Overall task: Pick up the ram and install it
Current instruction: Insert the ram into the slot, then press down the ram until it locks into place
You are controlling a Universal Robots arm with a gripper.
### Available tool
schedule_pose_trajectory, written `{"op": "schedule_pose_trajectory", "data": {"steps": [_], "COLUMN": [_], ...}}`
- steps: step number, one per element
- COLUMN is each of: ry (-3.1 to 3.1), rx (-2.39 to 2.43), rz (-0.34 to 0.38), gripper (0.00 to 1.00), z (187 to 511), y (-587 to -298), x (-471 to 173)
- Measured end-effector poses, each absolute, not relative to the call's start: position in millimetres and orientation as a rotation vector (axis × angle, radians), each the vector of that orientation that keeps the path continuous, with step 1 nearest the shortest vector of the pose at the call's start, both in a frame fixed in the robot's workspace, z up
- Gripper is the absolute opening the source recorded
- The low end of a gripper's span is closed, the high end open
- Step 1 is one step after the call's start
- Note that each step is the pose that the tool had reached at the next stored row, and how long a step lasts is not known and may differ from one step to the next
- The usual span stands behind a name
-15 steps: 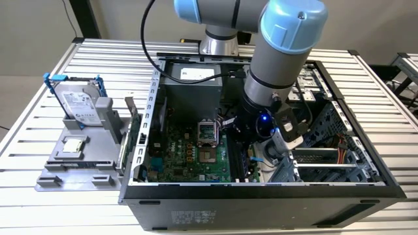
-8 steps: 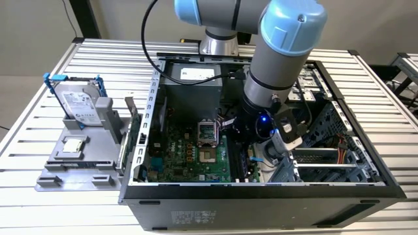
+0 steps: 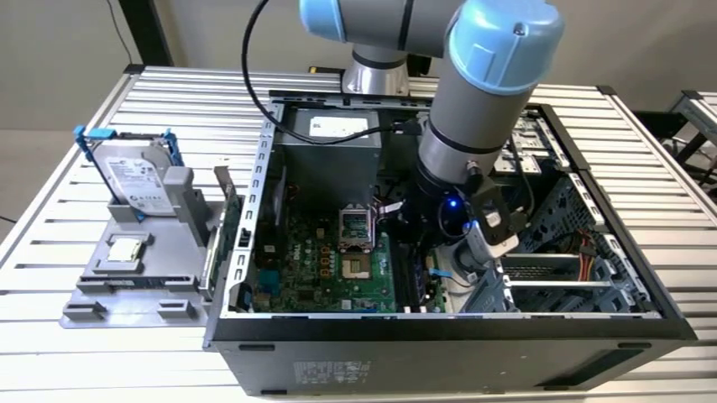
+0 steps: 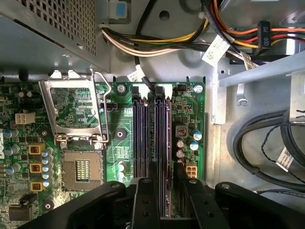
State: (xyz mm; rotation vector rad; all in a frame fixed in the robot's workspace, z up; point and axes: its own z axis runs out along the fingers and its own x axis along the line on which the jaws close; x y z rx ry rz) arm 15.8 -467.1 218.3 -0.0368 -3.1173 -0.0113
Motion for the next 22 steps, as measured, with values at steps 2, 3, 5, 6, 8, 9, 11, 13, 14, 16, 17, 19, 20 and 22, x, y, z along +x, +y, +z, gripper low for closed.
{"op": "schedule_pose_trajectory", "data": {"steps": [2, 3, 5, 6, 8, 9, 11, 13, 14, 16, 17, 19, 20, 22], "ry": [-3.117, -3.117, -3.117, -3.117, -3.117, -3.117, -3.118, -3.118, -3.118, -3.118, -3.118, -3.118, -3.118, -3.118], "rx": [-0.037, -0.037, -0.037, -0.037, -0.037, -0.037, -0.036, -0.037, -0.037, -0.037, -0.037, -0.037, -0.037, -0.037], "rz": [-0.012, -0.012, -0.012, -0.012, -0.012, -0.012, -0.012, -0.012, -0.012, -0.012, -0.012, -0.012, -0.012, -0.012], "gripper": [1.0, 1.0, 1.0, 1.0, 1.0, 1.0, 1.0, 0.0, 0.0, 0.0, 0.0, 0.0, 0.0, 0.0], "z": [227.5, 232.2, 241.3, 245.8, 253.6, 253.6, 253.6, 253.6, 253.7, 253.7, 253.7, 253.7, 253.6, 253.7], "y": [-467.1, -467.1, -467.1, -467.0, -467.1, -467.0, -467.0, -467.0, -467.1, -467.1, -467.1, -467.1, -467.1, -467.1], "x": [15.8, 15.8, 15.8, 15.8, 15.8, 15.8, 15.8, 15.7, 15.7, 15.6, 15.6, 15.6, 15.5, 15.5]}}
